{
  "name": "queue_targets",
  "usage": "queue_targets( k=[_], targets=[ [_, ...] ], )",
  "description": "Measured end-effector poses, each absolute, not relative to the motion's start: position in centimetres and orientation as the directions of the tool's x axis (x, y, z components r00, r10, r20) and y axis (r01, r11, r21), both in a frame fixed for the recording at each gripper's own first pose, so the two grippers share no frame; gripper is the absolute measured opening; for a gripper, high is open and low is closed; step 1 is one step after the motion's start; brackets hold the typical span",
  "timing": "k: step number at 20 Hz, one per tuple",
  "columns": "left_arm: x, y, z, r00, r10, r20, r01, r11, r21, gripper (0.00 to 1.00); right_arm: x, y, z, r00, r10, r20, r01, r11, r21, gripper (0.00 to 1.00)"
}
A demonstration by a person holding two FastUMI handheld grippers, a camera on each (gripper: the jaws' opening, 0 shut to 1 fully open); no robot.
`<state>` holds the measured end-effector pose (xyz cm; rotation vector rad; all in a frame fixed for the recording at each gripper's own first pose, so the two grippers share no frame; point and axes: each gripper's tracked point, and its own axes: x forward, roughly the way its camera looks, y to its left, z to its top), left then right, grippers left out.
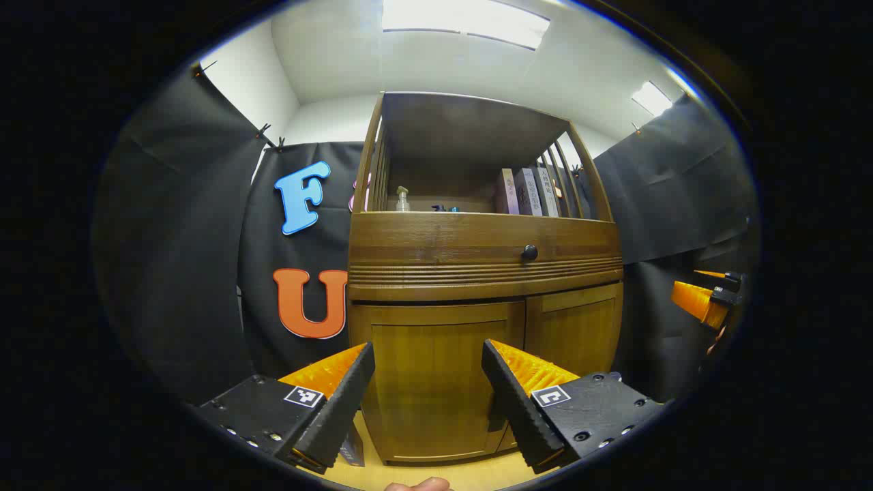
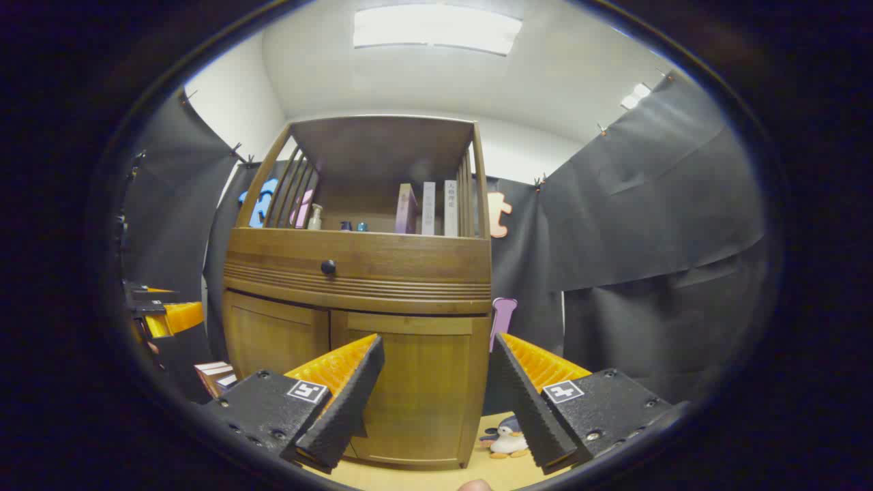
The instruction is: Open the right door of the double-door shoe cabinet with the right hand, and open the left door with the left hand.
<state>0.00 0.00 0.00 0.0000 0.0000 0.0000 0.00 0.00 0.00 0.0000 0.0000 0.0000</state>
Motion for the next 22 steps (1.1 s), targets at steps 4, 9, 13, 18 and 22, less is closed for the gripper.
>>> queue_targets(
  k=[4, 9, 13, 18, 22],
  targets=[
    [0.7, -1.9, -0.9, 1.000, 0.007, -0.014, -0.007, 0.999, -0.046, 1.00, 0.7, -0.2, -0.9, 0.999, 0.020, -0.038, -0.020, 1.000, 0.004, 1.00],
    [2.4, -4.7, -0.9, 1.000, -0.011, -0.023, 0.010, 0.997, -0.074, 0.95, 0.9, -1.2, -1.3, 0.998, 0.046, -0.041, -0.046, 0.999, 0.000, 1.00],
    [2.6, -5.9, -1.0, 1.000, -0.018, -0.015, 0.017, 0.999, -0.049, 0.95, 1.3, -2.5, -1.8, 0.998, 0.047, -0.047, -0.047, 0.999, 0.014, 1.00],
    [2.7, -5.6, -1.6, 1.000, 0.007, -0.030, -0.007, 1.000, -0.026, 0.95, 3.0, -1.4, -3.6, 0.993, 0.088, -0.080, -0.085, 0.996, 0.042, 1.00],
    [2.7, -4.9, -2.1, 0.999, 0.014, -0.038, -0.015, 1.000, -0.017, 0.95, 4.6, 0.0, -5.9, 0.986, 0.119, -0.117, -0.112, 0.992, 0.058, 1.00]
  ],
)
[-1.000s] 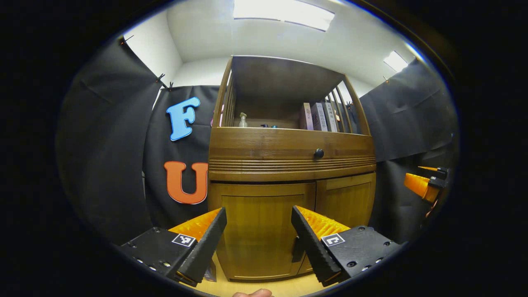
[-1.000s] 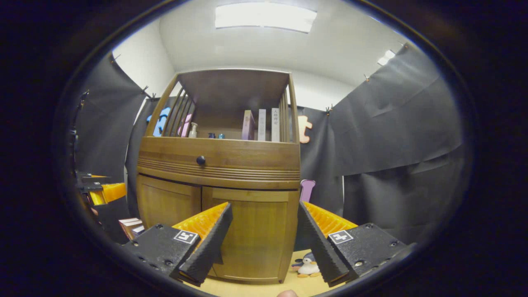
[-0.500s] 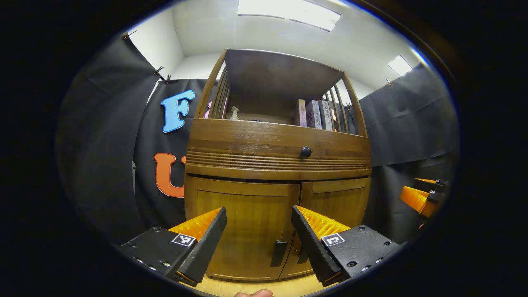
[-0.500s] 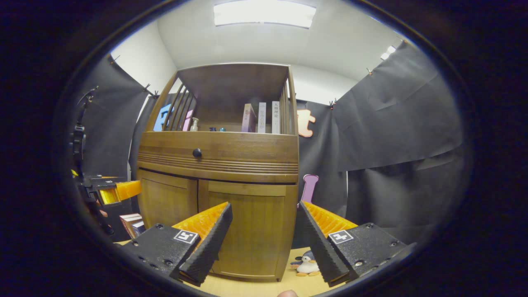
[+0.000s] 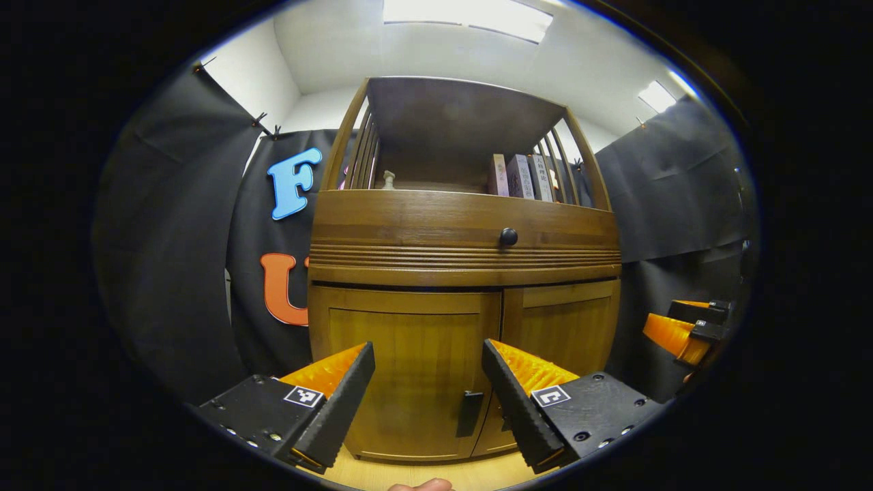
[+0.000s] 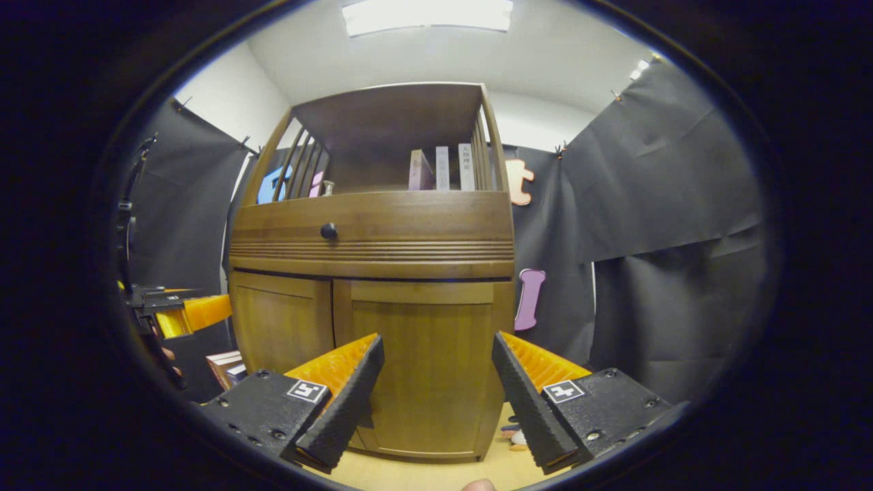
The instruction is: Open the right door of the double-door shoe cabinet with the right hand, and open the left door with the left hand.
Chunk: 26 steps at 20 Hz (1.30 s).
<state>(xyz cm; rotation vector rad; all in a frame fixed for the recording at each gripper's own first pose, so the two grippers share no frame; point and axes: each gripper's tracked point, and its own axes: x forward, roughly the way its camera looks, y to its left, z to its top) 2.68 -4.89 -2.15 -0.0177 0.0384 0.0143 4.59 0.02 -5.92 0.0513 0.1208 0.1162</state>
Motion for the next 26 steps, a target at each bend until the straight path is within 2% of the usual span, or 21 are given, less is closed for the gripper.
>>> queue_targets(
  k=[5, 6, 7, 8, 9, 10, 11, 14, 15, 16, 17, 18, 21, 26],
  targets=[
    [2.5, -3.2, -2.5, 0.999, 0.039, -0.038, -0.039, 0.999, -0.011, 0.95, 6.4, 2.8, -8.7, 0.972, 0.169, -0.160, -0.160, 0.985, 0.067, 1.00],
    [2.4, -2.6, -2.6, 0.998, 0.052, -0.040, -0.052, 0.999, -0.007, 1.00, 6.8, 3.4, -9.4, 0.968, 0.182, -0.172, -0.173, 0.983, 0.067, 1.00],
    [2.1, -2.0, -2.6, 0.997, 0.064, -0.039, -0.065, 0.998, -0.006, 1.00, 7.1, 4.3, -10.3, 0.962, 0.197, -0.190, -0.187, 0.980, 0.068, 1.00],
    [1.8, -1.5, -2.6, 0.996, 0.076, -0.037, -0.076, 0.997, -0.009, 0.95, 7.2, 5.2, -11.2, 0.954, 0.216, -0.211, -0.204, 0.976, 0.073, 1.00],
    [1.5, -0.9, -2.5, 0.996, 0.087, -0.033, -0.087, 0.996, -0.014, 1.00, 7.4, 6.2, -12.0, 0.945, 0.232, -0.230, -0.220, 0.972, 0.077, 1.00],
    [1.2, -0.4, -2.6, 0.994, 0.099, -0.035, -0.100, 0.995, -0.018, 0.95, 7.7, 6.8, -13.1, 0.937, 0.242, -0.251, -0.229, 0.970, 0.080, 1.00],
    [0.9, 0.1, -3.0, 0.993, 0.110, -0.040, -0.111, 0.994, -0.017, 1.00, 7.8, 7.5, -14.2, 0.927, 0.255, -0.274, -0.241, 0.967, 0.085, 0.99],
    [0.3, 1.8, -3.7, 0.989, 0.141, -0.050, -0.142, 0.990, -0.001, 1.00, 7.4, 9.2, -17.6, 0.895, 0.280, -0.348, -0.253, 0.960, 0.123, 0.96],
    [0.3, 2.1, -4.0, 0.988, 0.147, -0.056, -0.147, 0.989, 0.007, 0.95, 7.7, 9.5, -18.5, 0.886, 0.280, -0.369, -0.251, 0.960, 0.125, 0.96],
    [0.4, 2.4, -4.5, 0.986, 0.152, -0.068, -0.151, 0.988, 0.012, 1.00, 8.0, 10.2, -19.5, 0.879, 0.284, -0.382, -0.256, 0.959, 0.124, 0.94],
    [0.2, 2.6, -4.9, 0.985, 0.155, -0.079, -0.154, 0.988, 0.015, 1.00, 8.4, 10.9, -20.4, 0.872, 0.292, -0.394, -0.264, 0.956, 0.124, 0.94],
    [0.0, 2.7, -5.1, 0.984, 0.156, -0.086, -0.155, 0.988, 0.020, 0.95, 8.6, 11.3, -21.6, 0.861, 0.298, -0.412, -0.269, 0.954, 0.129, 0.93],
    [-0.5, 2.8, -5.1, 0.985, 0.152, -0.079, -0.150, 0.988, 0.035, 0.95, 9.1, 11.8, -24.2, 0.845, 0.284, -0.452, -0.259, 0.959, 0.118, 0.89],
    [-0.9, 3.3, -5.5, 0.985, 0.148, -0.088, -0.145, 0.989, 0.038, 0.95, 10.8, 13.2, -27.0, 0.828, 0.264, -0.494, -0.243, 0.964, 0.109, 0.73]
  ],
)
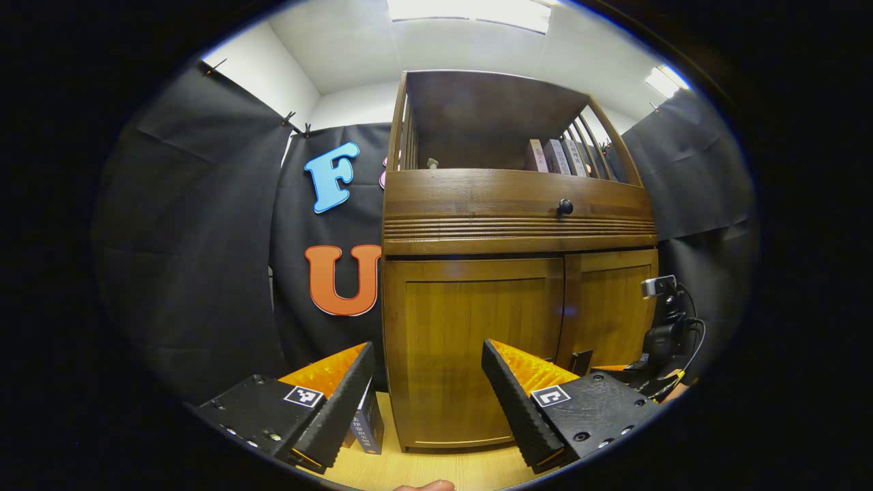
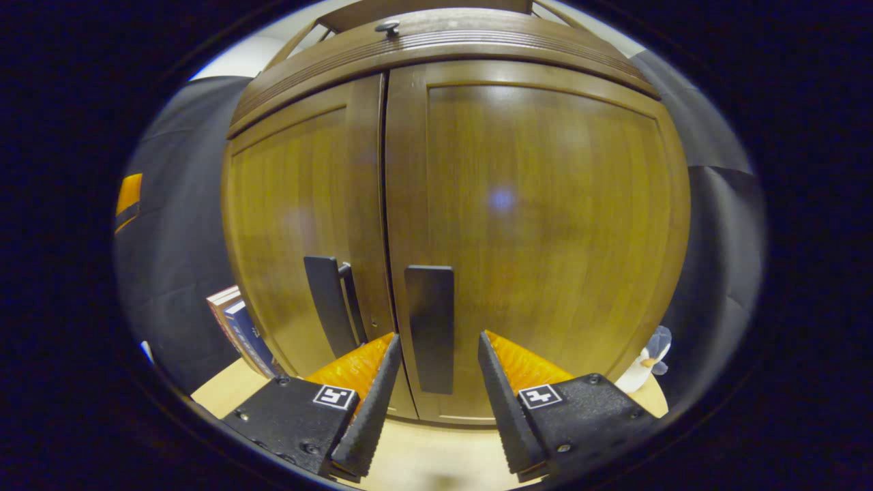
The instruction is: Open the right door of the double-door shoe cabinet with the right hand, and open the left door with the left hand.
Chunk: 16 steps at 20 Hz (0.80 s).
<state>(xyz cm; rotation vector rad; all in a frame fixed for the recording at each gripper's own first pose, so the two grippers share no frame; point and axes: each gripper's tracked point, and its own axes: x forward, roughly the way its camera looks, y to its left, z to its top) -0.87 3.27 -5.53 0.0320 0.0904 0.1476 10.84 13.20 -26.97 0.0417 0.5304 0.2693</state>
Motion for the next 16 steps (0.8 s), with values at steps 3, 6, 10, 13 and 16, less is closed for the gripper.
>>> queue_targets(
  k=[3, 6, 10, 13, 16],
  targets=[
    [-1.1, 3.7, -5.6, 0.984, 0.153, -0.089, -0.150, 0.988, 0.040, 0.95, 11.6, 13.7, -27.8, 0.829, 0.251, -0.499, -0.224, 0.968, 0.116, 0.65],
    [-1.2, 4.1, -5.7, 0.983, 0.161, -0.090, -0.157, 0.987, 0.044, 1.00, 12.3, 13.9, -28.3, 0.826, 0.238, -0.512, -0.198, 0.971, 0.133, 0.53],
    [-1.4, 4.1, -6.0, 0.982, 0.163, -0.097, -0.160, 0.986, 0.033, 1.00, 12.9, 14.1, -28.4, 0.828, 0.226, -0.513, -0.176, 0.974, 0.145, 0.43],
    [-1.4, 3.8, -6.2, 0.982, 0.156, -0.102, -0.154, 0.988, 0.025, 0.95, 12.9, 14.1, -28.5, 0.822, 0.205, -0.531, -0.166, 0.979, 0.121, 0.38],
    [-1.3, 3.2, -6.4, 0.984, 0.144, -0.107, -0.143, 0.990, 0.019, 0.95, 12.7, 14.1, -28.4, 0.797, 0.217, -0.563, -0.161, 0.976, 0.148, 0.33]
  ],
)
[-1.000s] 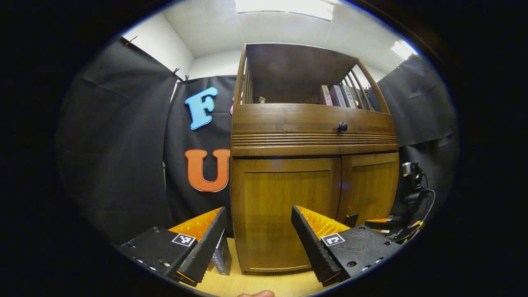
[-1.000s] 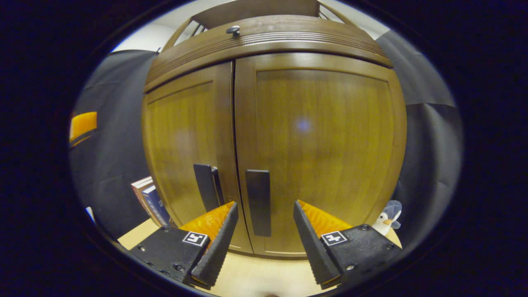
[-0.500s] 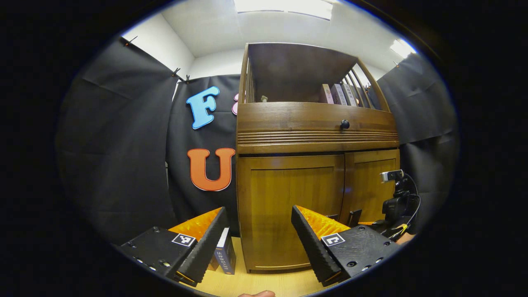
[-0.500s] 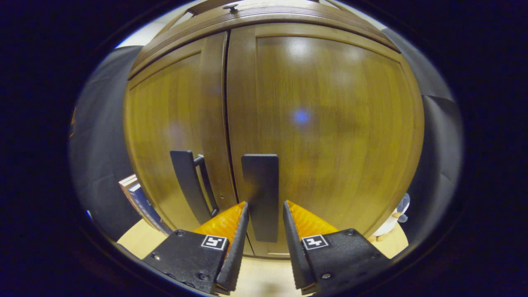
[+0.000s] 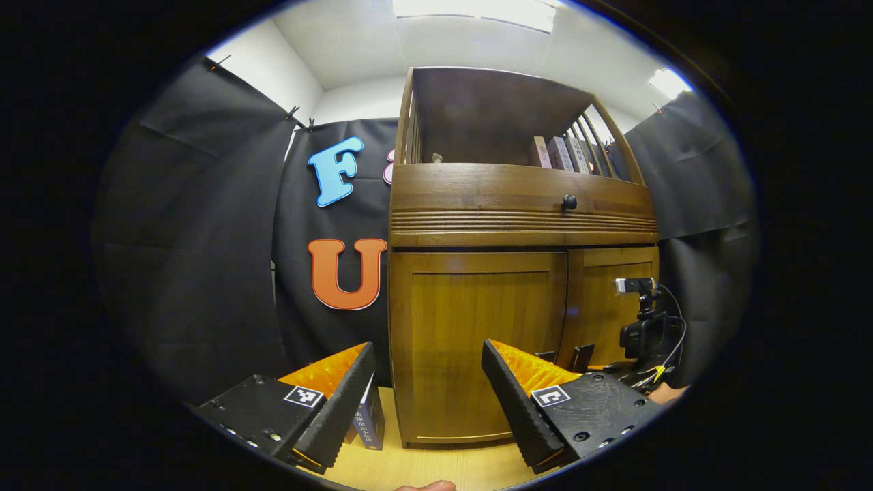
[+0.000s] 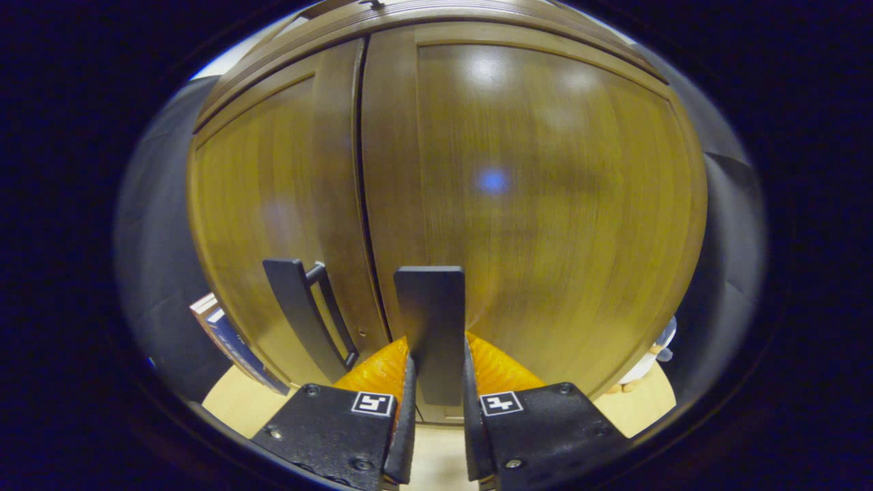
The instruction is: Open the right door of the double-door shoe cabinet with the right hand, and open the left door with the left hand.
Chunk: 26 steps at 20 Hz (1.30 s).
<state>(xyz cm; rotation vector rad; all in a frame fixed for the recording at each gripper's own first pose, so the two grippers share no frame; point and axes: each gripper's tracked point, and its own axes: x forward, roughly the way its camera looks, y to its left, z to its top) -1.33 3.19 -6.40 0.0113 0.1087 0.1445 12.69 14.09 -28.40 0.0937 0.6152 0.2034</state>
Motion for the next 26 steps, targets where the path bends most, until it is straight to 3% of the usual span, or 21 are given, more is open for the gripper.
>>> queue_targets(
  k=[7, 26],
  targets=[
    [-1.7, 2.1, -6.6, 0.986, 0.116, -0.123, -0.113, 0.993, 0.028, 0.95, 12.2, 13.9, -28.1, 0.807, 0.236, -0.541, -0.180, 0.971, 0.154, 0.25],
    [-1.4, -2.3, -8.5, 0.979, 0.023, -0.204, -0.027, 0.999, -0.018, 0.95, 8.7, 13.0, -27.5, 0.816, 0.308, -0.489, -0.266, 0.951, 0.156, 0.25]
  ],
)
